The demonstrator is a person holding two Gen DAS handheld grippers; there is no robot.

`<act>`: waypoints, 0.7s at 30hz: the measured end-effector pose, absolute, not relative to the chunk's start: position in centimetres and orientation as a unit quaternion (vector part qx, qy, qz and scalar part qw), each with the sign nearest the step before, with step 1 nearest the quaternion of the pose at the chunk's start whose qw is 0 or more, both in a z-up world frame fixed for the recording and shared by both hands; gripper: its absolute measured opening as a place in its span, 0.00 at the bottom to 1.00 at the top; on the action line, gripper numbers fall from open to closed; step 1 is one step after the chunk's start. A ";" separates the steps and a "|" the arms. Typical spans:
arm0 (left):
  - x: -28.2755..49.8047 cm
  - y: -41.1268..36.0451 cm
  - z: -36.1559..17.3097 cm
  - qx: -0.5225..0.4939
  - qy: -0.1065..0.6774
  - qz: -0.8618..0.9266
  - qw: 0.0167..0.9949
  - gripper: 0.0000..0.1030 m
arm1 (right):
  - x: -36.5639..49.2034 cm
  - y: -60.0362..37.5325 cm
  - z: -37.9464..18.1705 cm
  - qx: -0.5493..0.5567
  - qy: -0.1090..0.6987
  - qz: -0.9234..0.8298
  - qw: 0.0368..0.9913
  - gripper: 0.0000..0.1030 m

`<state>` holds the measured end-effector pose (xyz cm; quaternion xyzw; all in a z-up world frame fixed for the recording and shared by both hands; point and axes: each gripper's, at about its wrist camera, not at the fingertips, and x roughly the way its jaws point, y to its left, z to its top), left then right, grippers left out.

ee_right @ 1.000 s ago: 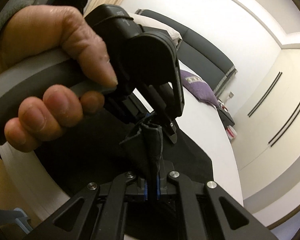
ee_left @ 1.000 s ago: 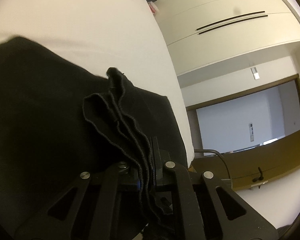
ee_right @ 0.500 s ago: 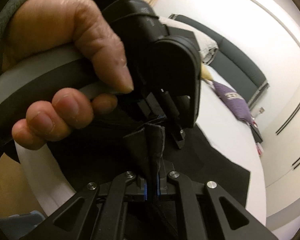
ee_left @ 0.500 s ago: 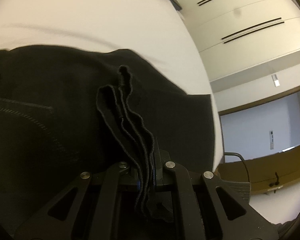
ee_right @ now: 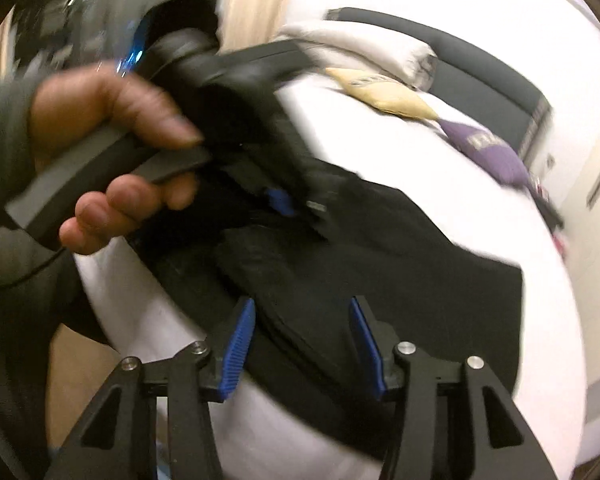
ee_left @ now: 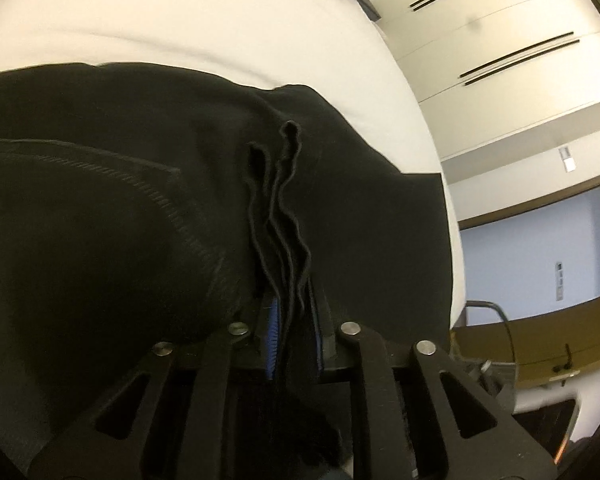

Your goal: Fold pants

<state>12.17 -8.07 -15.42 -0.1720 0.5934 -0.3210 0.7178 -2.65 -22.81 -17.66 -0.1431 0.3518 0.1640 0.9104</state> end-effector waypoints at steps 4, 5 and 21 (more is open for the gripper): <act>11.3 -7.6 -13.1 -0.132 0.573 -0.295 0.754 0.16 | -2.0 -30.9 -14.9 -0.023 0.358 0.122 0.925 0.51; 11.2 -7.7 -12.6 -0.126 0.566 -0.293 0.760 0.16 | -1.1 -33.1 -14.4 0.009 0.360 0.114 0.926 0.51; 7.2 -14.1 -17.0 -0.180 0.551 -0.386 0.717 0.16 | 13.4 -45.2 -25.2 0.421 0.437 0.158 0.779 0.03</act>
